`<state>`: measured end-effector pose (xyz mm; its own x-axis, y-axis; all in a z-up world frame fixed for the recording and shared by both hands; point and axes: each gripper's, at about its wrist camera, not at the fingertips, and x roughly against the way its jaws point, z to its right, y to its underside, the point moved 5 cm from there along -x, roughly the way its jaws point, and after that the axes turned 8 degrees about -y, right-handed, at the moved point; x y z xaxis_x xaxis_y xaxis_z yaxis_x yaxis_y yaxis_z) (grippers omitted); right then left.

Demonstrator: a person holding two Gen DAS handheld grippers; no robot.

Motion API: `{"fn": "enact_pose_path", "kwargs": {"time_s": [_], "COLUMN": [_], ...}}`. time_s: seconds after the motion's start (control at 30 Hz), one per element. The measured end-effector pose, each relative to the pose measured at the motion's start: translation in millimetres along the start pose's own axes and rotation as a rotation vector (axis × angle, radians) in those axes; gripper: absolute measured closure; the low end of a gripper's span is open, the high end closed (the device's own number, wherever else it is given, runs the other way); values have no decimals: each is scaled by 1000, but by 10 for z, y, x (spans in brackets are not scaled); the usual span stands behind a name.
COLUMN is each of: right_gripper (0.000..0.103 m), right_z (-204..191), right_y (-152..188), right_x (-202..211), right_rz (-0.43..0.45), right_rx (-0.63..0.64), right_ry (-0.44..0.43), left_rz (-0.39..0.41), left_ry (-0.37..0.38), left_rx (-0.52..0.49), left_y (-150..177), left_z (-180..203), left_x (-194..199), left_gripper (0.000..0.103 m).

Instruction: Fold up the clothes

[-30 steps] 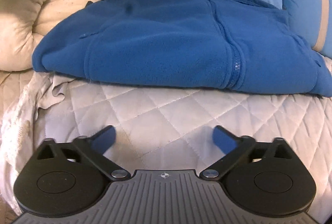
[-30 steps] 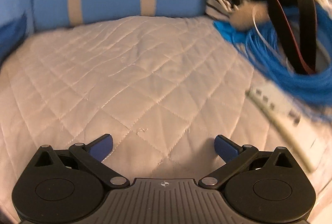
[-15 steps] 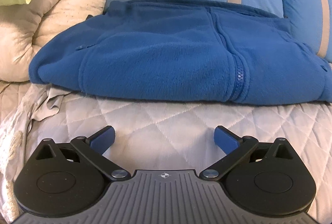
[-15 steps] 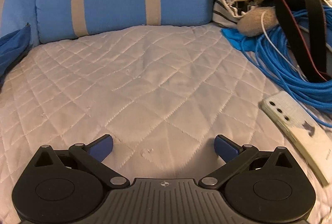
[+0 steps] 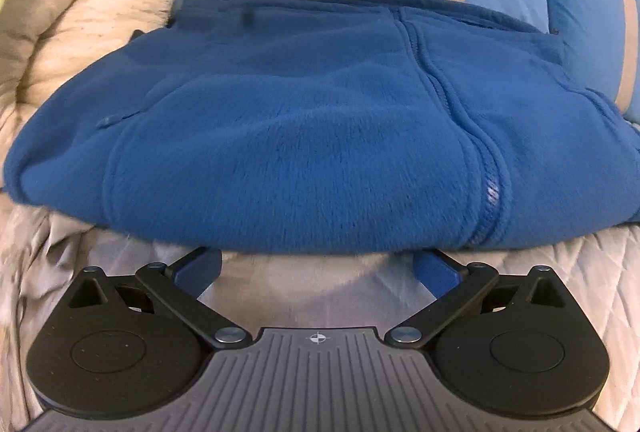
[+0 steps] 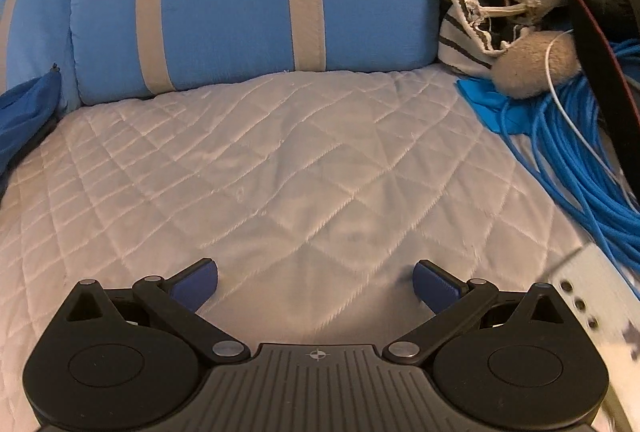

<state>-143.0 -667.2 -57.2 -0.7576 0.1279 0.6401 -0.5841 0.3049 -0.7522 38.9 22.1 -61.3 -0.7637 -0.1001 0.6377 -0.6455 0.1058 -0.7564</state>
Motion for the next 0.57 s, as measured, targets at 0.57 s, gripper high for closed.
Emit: {"fn": "enact_pose_path", "kwargs": {"time_s": [0.57], "right_gripper": [0], "right_z": [31], "right_y": [49], "right_x": [-102], "right_rz": [95], "right_rx": [17], "right_ry": [7], "left_rz": [92], "left_ry": [24], "left_rx": [36], "left_y": [34], "left_z": [-12], "left_x": [-29], "left_gripper": [0]}}
